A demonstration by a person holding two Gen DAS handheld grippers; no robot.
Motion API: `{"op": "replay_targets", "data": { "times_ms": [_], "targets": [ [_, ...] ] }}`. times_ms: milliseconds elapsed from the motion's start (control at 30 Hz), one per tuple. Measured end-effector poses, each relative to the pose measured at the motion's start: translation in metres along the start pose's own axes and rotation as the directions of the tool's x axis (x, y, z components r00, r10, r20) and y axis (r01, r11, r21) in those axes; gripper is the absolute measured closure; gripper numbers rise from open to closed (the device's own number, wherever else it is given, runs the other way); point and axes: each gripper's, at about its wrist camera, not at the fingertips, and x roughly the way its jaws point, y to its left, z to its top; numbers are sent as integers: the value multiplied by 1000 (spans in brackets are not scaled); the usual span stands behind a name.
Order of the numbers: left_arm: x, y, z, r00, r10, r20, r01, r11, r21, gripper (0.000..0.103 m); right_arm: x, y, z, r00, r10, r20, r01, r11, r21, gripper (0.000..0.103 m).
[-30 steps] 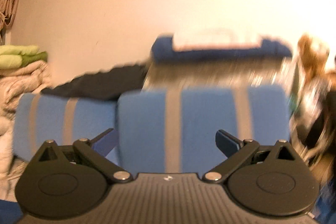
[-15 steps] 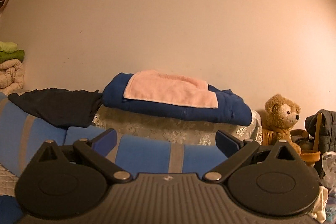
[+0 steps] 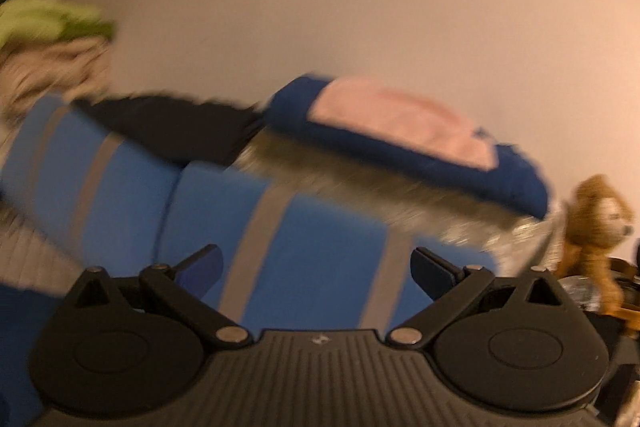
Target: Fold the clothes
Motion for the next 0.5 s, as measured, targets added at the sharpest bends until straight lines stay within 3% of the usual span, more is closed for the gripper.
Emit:
{"op": "replay_targets", "data": {
  "times_ms": [167,500],
  "targets": [
    [47,-2,-41,998,24,-61,-16,991,131,19,43,27,-47,991,103,-81,-107,994,-37,0],
    [127,-7,-99,982,35,-188,28,946,324,19,121,65,-128,954,209,-216,-219,975,-25,0]
  ]
}}
